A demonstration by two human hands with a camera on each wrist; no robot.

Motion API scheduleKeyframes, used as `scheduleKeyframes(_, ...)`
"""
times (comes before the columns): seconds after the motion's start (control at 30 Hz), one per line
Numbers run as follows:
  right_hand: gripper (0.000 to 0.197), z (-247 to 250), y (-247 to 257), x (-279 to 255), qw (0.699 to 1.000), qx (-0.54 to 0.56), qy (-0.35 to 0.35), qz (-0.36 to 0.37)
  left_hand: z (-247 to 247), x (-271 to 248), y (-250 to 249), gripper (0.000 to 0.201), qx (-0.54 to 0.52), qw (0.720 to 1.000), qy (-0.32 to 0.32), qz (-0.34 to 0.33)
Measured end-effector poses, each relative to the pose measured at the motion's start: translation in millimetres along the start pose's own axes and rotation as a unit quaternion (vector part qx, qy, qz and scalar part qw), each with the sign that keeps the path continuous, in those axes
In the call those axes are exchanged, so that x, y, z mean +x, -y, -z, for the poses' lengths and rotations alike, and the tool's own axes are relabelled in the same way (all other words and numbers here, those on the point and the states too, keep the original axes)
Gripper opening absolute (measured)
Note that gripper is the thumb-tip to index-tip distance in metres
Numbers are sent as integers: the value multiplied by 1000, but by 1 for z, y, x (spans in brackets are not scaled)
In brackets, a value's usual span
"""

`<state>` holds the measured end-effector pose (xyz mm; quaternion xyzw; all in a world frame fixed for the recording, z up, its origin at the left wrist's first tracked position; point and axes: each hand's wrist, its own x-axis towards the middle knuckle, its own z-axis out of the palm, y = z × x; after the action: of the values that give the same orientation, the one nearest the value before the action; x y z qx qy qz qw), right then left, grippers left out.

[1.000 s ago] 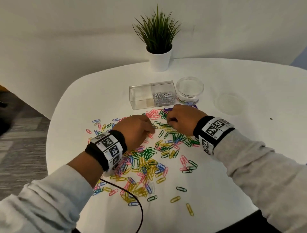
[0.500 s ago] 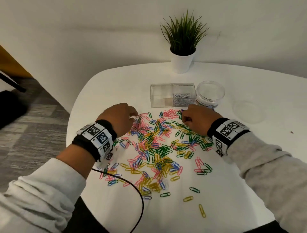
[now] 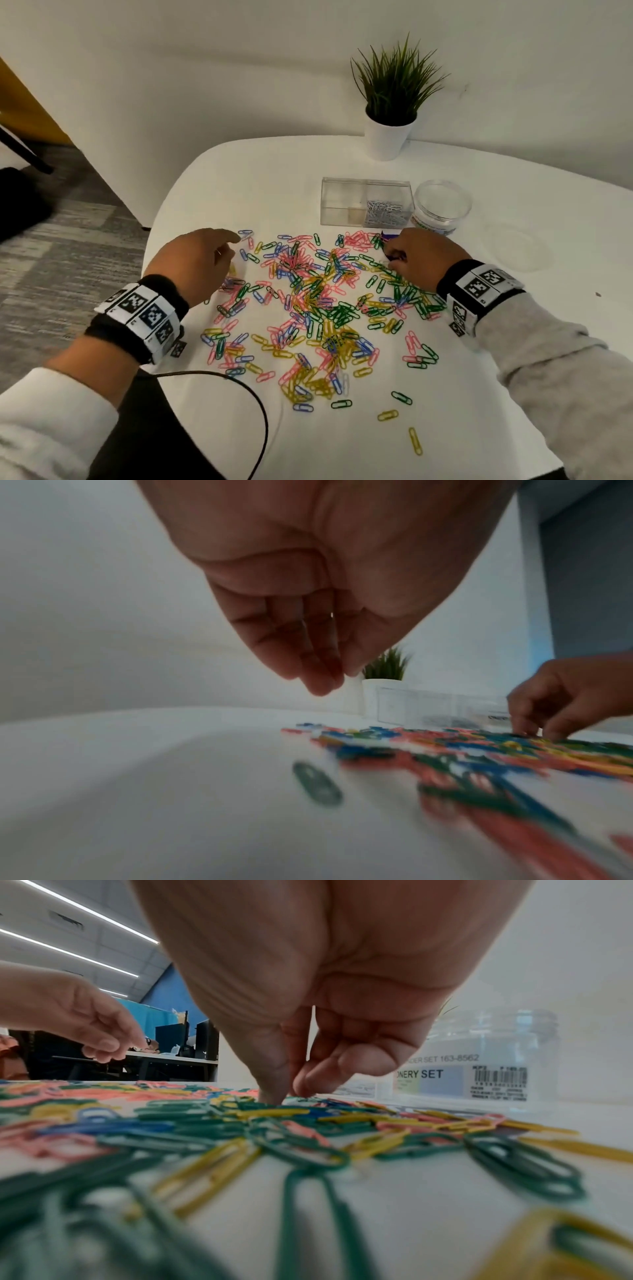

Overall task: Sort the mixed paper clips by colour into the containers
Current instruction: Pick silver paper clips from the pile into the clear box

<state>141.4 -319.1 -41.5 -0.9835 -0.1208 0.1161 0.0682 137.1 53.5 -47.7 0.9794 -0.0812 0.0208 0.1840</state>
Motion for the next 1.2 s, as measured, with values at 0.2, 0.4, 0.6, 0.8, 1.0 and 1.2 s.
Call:
scheduleKeyframes(0.2,18,-3,2,5,1000,-16,6,5,-9,3,3,22,30,999,31,30)
scheduleKeyframes(0.4,15,-1,14,11,996,-88,-5,13,-12,7,10,25,16,996,77,40)
scheduleKeyframes(0.6,9,39,11,31,988,-36,-146,-12,-15,8,11,24,29,995,94,11)
scheduleKeyframes(0.8,28,61,3,48,984,-69,-141,-88,-14,8,11,22,40,994,102,3)
scheduleKeyframes(1.0,28,36,23,-25,997,-46,-68,-1,-14,9,11,23,53,993,104,-6)
scheduleKeyframes(1.2,18,2,16,-125,996,-42,77,30,3,9,1,31,191,964,174,-66)
